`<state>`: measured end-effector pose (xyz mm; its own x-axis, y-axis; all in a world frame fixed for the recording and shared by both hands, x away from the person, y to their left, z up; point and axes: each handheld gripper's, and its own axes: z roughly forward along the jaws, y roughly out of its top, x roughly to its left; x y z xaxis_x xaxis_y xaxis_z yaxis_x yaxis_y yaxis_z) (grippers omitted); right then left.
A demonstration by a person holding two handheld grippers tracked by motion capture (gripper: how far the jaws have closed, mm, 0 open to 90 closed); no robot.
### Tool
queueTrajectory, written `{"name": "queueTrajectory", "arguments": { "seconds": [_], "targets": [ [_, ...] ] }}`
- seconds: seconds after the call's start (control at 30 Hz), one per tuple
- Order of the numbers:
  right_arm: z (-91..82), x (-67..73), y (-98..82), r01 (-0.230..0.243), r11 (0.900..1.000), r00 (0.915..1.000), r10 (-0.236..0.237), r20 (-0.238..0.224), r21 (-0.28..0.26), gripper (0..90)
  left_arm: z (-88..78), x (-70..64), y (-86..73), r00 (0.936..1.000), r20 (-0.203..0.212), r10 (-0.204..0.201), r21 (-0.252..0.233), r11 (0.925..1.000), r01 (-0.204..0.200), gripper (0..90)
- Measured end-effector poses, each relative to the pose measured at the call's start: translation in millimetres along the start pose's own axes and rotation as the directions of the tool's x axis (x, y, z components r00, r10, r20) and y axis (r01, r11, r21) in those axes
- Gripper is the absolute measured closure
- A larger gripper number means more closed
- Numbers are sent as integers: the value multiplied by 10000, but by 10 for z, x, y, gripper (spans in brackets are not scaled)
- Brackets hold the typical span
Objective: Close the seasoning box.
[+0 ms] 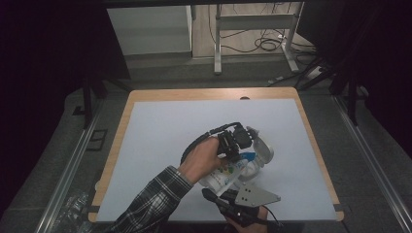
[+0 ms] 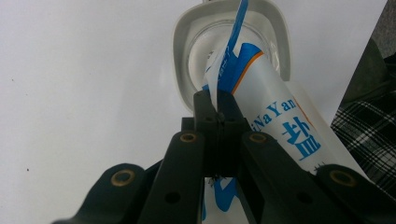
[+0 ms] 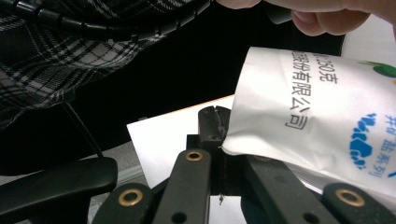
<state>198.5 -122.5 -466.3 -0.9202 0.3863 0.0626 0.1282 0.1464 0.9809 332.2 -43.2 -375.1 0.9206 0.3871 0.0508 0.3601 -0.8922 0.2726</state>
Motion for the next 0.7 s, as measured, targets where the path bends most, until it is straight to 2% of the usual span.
{"name": "queueTrajectory", "arguments": {
  "seconds": [0.7],
  "targets": [
    [-14, 2, 10, -27, 9999, 10000, 28, 57, -122, 895, 8, -1, 5, 10000, 1, -4, 86, 10000, 4, 899]
  ]
}}
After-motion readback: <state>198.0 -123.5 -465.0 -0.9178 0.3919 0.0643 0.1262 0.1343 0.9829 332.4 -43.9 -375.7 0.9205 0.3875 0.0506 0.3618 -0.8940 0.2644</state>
